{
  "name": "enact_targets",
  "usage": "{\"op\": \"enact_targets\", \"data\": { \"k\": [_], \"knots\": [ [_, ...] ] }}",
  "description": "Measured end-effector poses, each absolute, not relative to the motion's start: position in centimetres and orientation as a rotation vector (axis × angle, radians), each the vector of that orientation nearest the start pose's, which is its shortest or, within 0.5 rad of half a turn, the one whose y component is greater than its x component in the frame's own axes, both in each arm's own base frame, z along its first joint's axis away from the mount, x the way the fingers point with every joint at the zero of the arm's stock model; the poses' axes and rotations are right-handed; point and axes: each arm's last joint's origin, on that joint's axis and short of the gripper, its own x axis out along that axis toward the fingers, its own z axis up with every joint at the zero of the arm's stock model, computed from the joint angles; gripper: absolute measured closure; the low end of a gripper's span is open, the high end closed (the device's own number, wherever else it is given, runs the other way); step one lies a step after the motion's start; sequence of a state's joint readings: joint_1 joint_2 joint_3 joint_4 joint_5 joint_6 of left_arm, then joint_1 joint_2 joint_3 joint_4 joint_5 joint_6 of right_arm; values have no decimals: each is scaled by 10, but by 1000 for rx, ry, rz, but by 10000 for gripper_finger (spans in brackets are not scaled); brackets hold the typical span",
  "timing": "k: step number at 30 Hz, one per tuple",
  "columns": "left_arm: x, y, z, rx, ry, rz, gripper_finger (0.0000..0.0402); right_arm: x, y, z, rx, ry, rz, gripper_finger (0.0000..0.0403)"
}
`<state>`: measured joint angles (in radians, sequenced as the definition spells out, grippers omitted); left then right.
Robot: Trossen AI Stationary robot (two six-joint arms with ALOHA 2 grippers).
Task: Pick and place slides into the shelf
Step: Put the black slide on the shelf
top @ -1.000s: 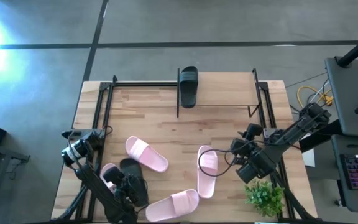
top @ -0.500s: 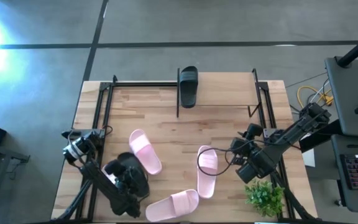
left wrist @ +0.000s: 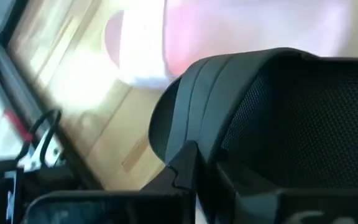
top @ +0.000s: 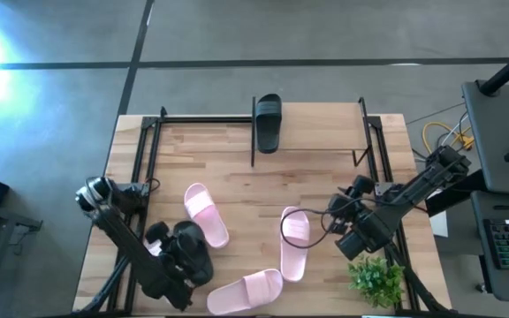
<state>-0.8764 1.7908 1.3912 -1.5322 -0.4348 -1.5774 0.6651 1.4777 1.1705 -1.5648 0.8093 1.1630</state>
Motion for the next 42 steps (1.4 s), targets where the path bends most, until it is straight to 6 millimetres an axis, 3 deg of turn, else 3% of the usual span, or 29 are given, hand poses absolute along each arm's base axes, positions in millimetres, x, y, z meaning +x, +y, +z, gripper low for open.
{"op": "enact_targets", "data": {
  "k": [4, 8, 13, 17, 23, 29, 33, 39, 42],
  "knots": [
    [200, -215, 280, -110, 1116, 641, 401, 183, 117, 276, -158, 962, -805, 258],
    [209, -200, 332, -92, 936, 537, 401, 175, 111, 298, 7, 857, -779, 273],
    [229, -163, 392, 53, 652, 587, 401, 158, 100, 340, 189, 579, -707, 294],
    [261, -130, 417, 228, 594, 627, 401, 140, 86, 371, 245, 391, -689, 305],
    [316, -77, 433, 406, 498, 694, 401, 128, 74, 396, 199, 254, -698, 310],
    [349, -23, 445, 463, 401, 804, 401, 123, 69, 414, 183, 146, -741, 313],
    [375, 7, 432, 474, 397, 772, 401, 119, 65, 429, 159, 103, -757, 318],
    [420, 56, 392, 568, 525, 776, 402, 112, 59, 447, 133, 55, -781, 325],
    [435, 83, 384, 568, 519, 803, 402, 109, 55, 451, 130, 35, -797, 326]
  ]
}}
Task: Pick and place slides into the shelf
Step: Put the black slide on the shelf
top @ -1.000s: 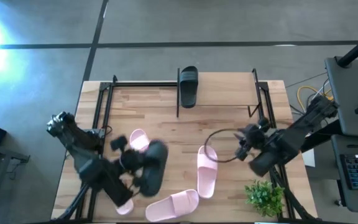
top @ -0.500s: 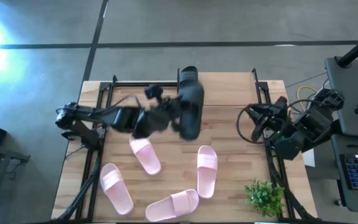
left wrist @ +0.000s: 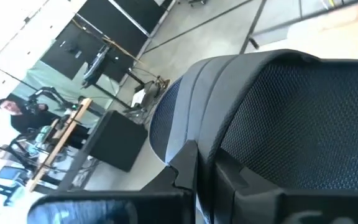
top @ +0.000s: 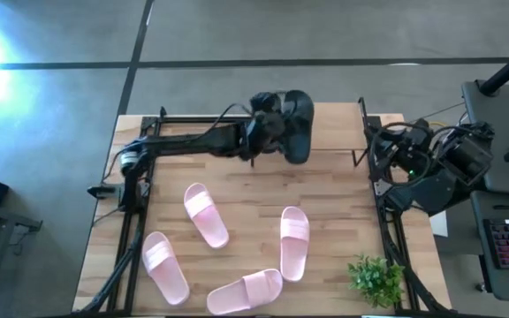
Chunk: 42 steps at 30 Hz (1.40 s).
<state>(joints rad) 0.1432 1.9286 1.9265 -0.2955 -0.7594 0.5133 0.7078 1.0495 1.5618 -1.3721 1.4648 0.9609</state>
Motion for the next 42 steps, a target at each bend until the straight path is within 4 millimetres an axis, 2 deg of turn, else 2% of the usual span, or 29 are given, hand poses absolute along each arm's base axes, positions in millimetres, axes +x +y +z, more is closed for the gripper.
{"op": "enact_targets", "data": {
  "k": [4, 9, 15, 19, 33, 42],
  "knots": [
    [447, 119, 382, 542, 496, 803, 402, 105, 52, 452, 170, 15, -803, 326],
    [463, 151, 360, 629, 572, 733, 402, 105, 48, 451, 194, 2, -829, 328],
    [476, 160, 334, 705, 631, 642, 402, 109, 41, 450, 197, -3, -895, 329],
    [480, 168, 316, 755, 716, 655, 402, 111, 38, 450, 200, -2, -924, 330],
    [473, 181, 310, 762, 801, 723, 399, 120, 41, 446, 214, 17, -932, 323],
    [473, 175, 307, 733, 819, 677, 342, 125, 40, 443, 253, 31, -943, 286]
  ]
}}
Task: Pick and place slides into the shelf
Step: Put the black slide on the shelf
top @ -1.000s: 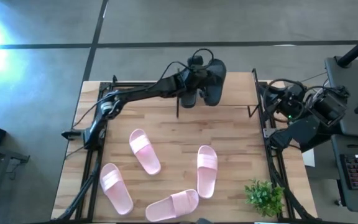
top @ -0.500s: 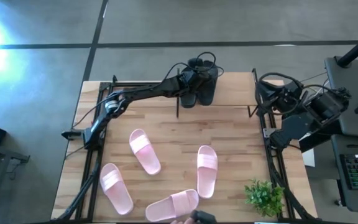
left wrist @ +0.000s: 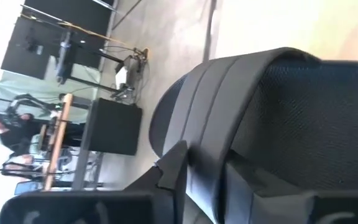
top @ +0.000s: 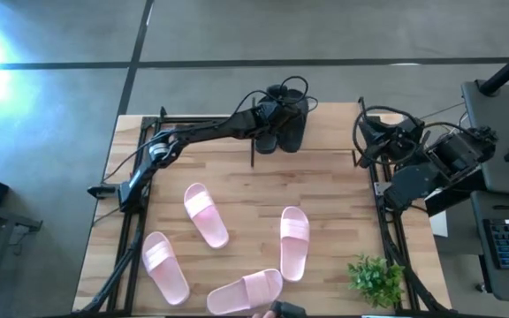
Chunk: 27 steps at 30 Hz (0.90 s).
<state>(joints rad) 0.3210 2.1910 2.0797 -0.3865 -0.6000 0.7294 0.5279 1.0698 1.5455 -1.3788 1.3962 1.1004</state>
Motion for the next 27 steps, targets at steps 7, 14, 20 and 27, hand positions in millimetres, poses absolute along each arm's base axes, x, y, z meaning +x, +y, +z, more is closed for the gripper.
{"op": "enact_targets", "data": {
  "k": [7, 14, 20, 27],
  "knots": [
    [473, 173, 308, 671, 799, 682, 310, 129, 32, 441, 283, 79, -971, 254],
    [470, 173, 321, 671, 754, 744, 282, 128, 28, 436, 299, 134, -985, 234],
    [471, 169, 320, 676, 765, 738, 264, 124, 26, 433, 338, 158, -989, 232],
    [474, 160, 319, 685, 761, 720, 259, 124, 26, 431, 355, 174, -983, 231]
  ]
}}
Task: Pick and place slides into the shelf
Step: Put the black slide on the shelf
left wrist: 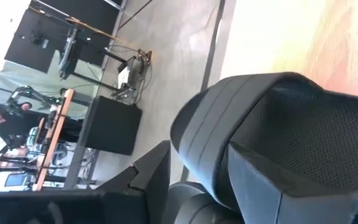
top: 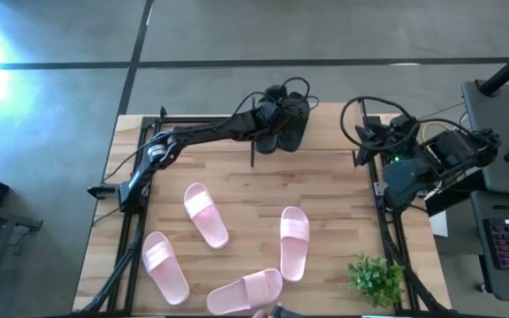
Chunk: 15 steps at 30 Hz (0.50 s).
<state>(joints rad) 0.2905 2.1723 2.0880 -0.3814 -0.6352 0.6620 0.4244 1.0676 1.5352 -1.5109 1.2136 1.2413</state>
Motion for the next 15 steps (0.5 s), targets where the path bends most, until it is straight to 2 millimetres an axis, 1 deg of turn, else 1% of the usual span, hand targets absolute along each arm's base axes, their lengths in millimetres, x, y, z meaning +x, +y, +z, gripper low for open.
{"op": "enact_targets", "data": {
  "k": [6, 10, 12, 15],
  "knots": [
    [475, 157, 321, 693, 758, 728, 259, 124, 27, 429, 385, 207, -966, 231],
    [472, 151, 318, 744, 851, 761, 259, 125, 27, 428, 386, 211, -967, 231],
    [470, 144, 320, 755, 872, 746, 259, 125, 27, 427, 389, 213, -968, 231],
    [463, 128, 333, 760, 871, 724, 259, 123, 26, 425, 412, 232, -977, 231]
  ]
}}
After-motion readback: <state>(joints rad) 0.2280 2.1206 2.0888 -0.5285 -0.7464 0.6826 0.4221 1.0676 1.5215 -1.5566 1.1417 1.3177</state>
